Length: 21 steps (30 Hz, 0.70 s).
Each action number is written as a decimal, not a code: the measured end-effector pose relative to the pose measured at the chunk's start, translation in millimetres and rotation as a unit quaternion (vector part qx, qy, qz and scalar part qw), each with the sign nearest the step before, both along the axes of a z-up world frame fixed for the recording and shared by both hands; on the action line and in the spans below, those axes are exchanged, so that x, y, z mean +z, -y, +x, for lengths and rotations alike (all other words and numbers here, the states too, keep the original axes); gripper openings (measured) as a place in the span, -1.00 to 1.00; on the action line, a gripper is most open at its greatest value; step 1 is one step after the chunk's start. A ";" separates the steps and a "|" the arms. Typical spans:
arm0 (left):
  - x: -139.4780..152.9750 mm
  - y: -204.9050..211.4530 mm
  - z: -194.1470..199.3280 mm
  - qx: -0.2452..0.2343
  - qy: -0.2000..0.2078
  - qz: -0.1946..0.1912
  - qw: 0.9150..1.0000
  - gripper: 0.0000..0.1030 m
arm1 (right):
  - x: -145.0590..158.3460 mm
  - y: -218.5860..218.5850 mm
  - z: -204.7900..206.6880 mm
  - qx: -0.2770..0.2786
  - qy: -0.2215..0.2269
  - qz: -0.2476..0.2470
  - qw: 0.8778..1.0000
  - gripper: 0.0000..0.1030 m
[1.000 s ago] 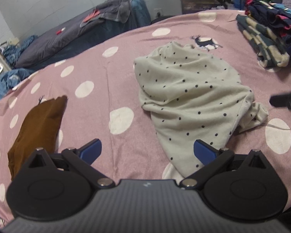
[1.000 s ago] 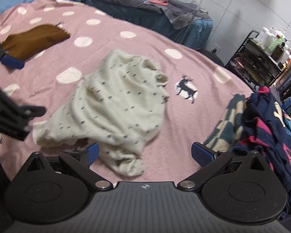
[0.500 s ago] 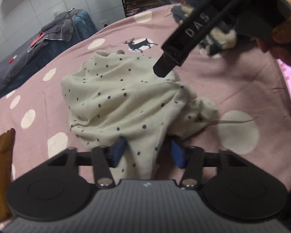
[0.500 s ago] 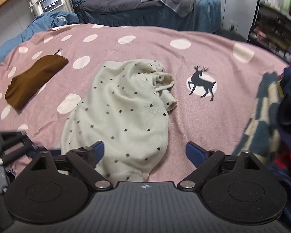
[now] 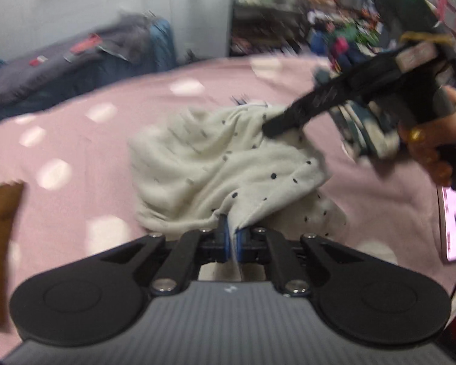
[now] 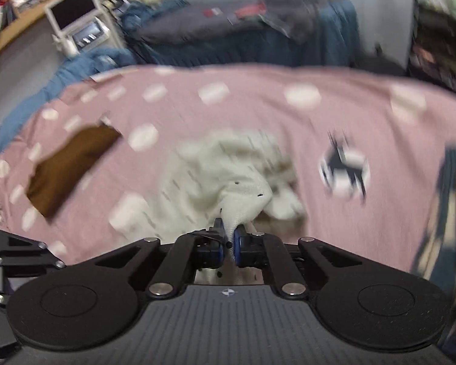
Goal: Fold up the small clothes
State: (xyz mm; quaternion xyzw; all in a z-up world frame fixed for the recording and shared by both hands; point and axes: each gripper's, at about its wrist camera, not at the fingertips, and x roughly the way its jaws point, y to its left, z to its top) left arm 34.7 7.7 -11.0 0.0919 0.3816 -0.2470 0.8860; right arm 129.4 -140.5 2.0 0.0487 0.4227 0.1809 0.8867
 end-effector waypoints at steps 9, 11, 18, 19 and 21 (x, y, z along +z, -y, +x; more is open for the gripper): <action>10.8 -102.9 16.7 0.167 -0.004 0.013 0.986 -0.48 | 57.5 -142.5 68.5 0.101 0.024 0.136 0.985 -0.55; -1.1 -117.1 17.3 0.195 -0.017 0.023 0.980 0.21 | 35.5 -173.0 78.1 0.112 -0.013 0.135 0.984 -0.14; -30.8 -150.5 20.7 0.225 -0.058 0.032 0.972 0.32 | 4.9 -166.5 40.7 0.099 0.057 -0.024 0.993 0.88; -31.9 -151.9 21.9 0.223 -0.057 0.029 0.973 0.35 | -0.8 -155.5 40.4 0.093 0.060 -0.040 0.993 0.90; -34.8 -150.8 25.1 0.217 -0.053 0.029 0.974 0.40 | -13.9 -135.6 42.5 0.091 0.031 -0.032 0.995 0.91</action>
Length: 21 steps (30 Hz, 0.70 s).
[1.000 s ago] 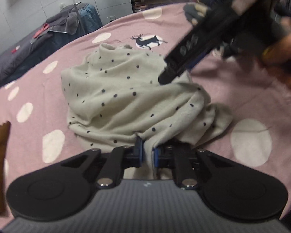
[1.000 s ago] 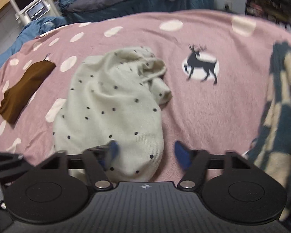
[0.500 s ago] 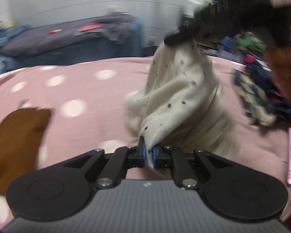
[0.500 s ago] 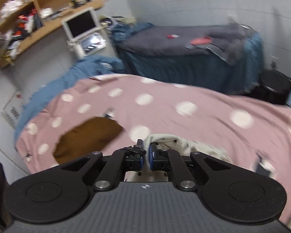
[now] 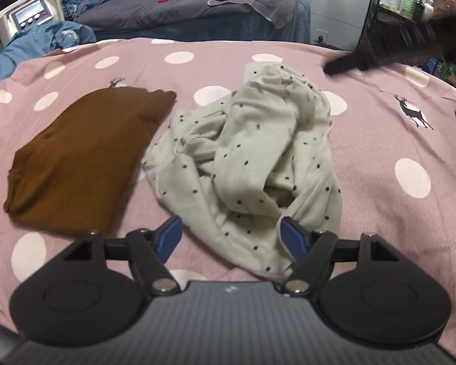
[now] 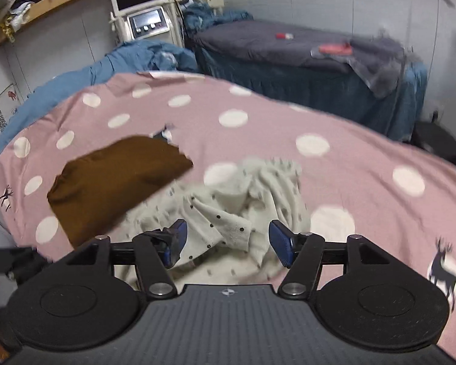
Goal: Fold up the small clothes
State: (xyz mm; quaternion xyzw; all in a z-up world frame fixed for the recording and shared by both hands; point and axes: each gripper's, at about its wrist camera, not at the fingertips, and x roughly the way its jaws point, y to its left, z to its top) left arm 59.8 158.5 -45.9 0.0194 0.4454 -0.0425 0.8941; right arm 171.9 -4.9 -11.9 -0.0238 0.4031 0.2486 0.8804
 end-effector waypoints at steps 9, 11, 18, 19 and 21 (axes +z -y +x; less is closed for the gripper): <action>-15.9 24.4 -10.7 -0.026 -0.009 0.024 0.999 0.63 | -60.6 -21.2 13.9 -0.043 -0.086 0.070 0.993 0.70; -17.7 22.7 -12.6 -0.021 -0.008 0.028 0.999 0.74 | -66.9 -34.7 18.7 -0.046 -0.090 0.093 0.990 0.70; -17.0 13.4 -15.5 -0.019 -0.009 0.023 1.000 0.74 | -71.8 -32.9 18.1 -0.067 -0.091 0.118 0.987 -0.92; -15.7 11.1 -15.7 -0.019 -0.005 0.023 1.000 0.74 | -61.5 -27.1 10.3 -0.054 -0.085 0.124 0.987 -0.92; -10.7 8.0 -15.8 -0.014 0.001 0.025 1.000 0.74 | -38.7 -12.4 -12.3 -0.025 -0.066 0.119 0.990 -0.94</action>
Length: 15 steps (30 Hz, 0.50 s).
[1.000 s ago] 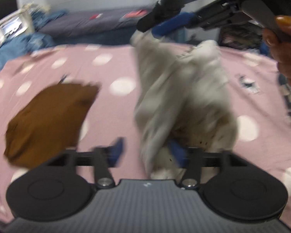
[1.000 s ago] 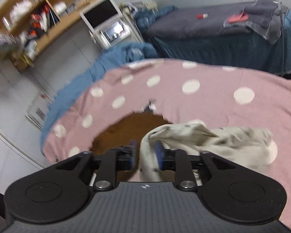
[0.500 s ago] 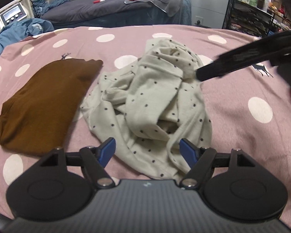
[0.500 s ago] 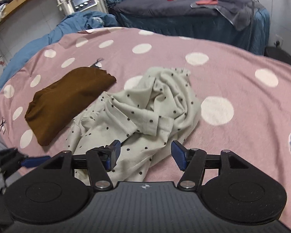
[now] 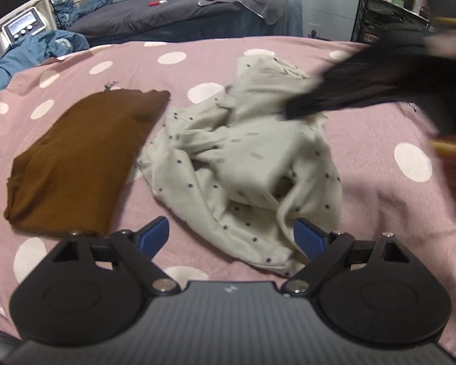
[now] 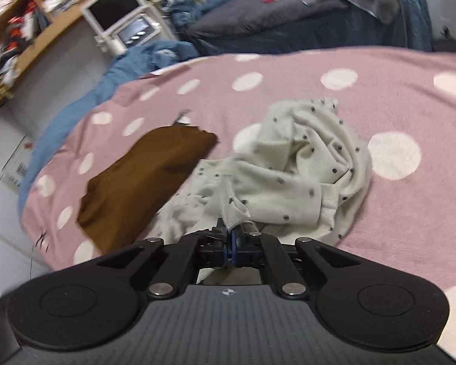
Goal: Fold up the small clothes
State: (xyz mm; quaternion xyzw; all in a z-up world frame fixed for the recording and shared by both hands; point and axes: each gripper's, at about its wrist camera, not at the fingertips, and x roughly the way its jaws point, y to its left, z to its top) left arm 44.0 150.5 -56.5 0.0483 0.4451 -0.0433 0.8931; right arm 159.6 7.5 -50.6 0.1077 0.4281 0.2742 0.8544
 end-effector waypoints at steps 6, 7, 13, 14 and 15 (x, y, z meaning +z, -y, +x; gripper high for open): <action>11.5 -2.9 4.3 0.003 0.019 -0.011 1.000 0.73 | 42.3 74.8 -88.8 0.045 -0.008 -0.084 0.995 -0.96; 11.5 -0.7 4.8 0.000 0.019 -0.013 1.000 0.73 | 41.7 85.1 -103.6 0.049 -0.017 -0.114 0.992 -0.96; 2.5 26.6 8.0 -0.034 0.011 -0.028 0.999 0.73 | 15.3 122.9 -147.0 0.047 -0.083 -0.188 0.978 -0.87; 0.4 33.2 8.9 -0.041 0.007 -0.030 0.999 0.73 | 14.8 118.5 -146.8 0.054 -0.076 -0.193 0.977 -0.55; -1.3 40.0 9.5 -0.049 0.004 -0.029 0.998 0.73 | 15.2 113.3 -144.2 0.052 -0.072 -0.194 0.977 -0.08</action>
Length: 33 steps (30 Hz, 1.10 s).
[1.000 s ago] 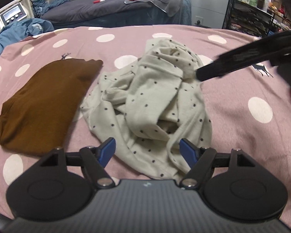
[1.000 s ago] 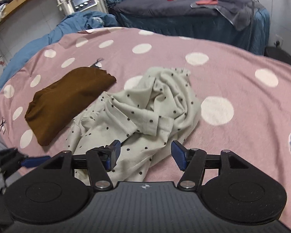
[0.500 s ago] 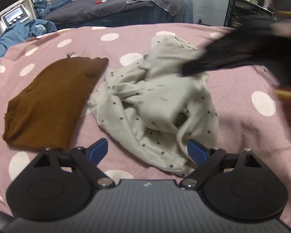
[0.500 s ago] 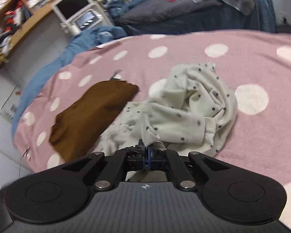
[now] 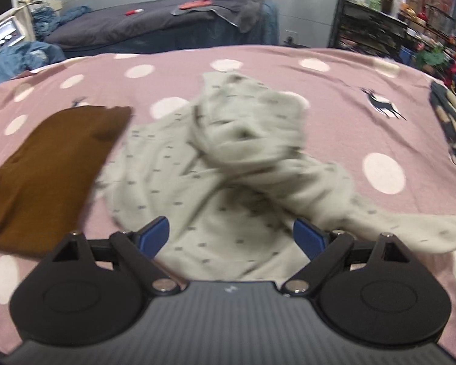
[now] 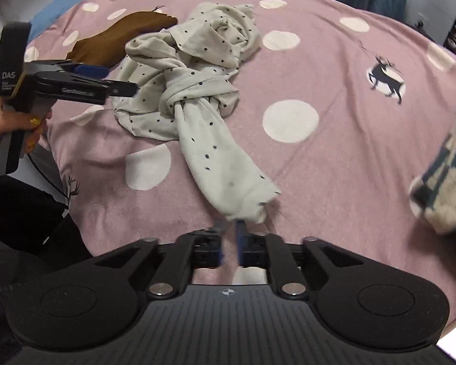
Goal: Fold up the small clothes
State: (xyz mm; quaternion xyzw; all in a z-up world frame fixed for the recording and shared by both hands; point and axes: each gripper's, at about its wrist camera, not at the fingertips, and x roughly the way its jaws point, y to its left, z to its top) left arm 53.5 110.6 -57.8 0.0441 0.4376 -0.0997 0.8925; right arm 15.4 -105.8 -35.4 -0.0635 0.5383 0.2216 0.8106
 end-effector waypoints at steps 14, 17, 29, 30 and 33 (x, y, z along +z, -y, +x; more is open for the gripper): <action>-15.6 16.3 -8.7 -0.021 -0.016 0.029 0.999 0.74 | -14.1 -119.4 143.2 0.074 0.164 0.019 0.984 1.00; -13.8 13.8 -10.6 -0.025 -0.018 0.028 0.999 0.74 | -43.0 -137.5 169.6 0.090 0.133 -0.031 0.986 -0.98; -15.3 1.6 -4.4 -0.006 -0.018 0.024 1.000 0.74 | -4.8 85.4 211.1 -0.232 0.170 -0.173 0.942 -0.34; -15.8 2.0 -2.9 -0.006 -0.016 0.023 1.000 0.74 | -1.8 92.8 203.2 -0.241 0.165 -0.152 0.944 0.01; -17.2 6.6 2.1 -0.007 -0.017 0.024 1.000 0.74 | 1.3 77.1 170.0 -0.186 0.156 -0.058 0.968 0.89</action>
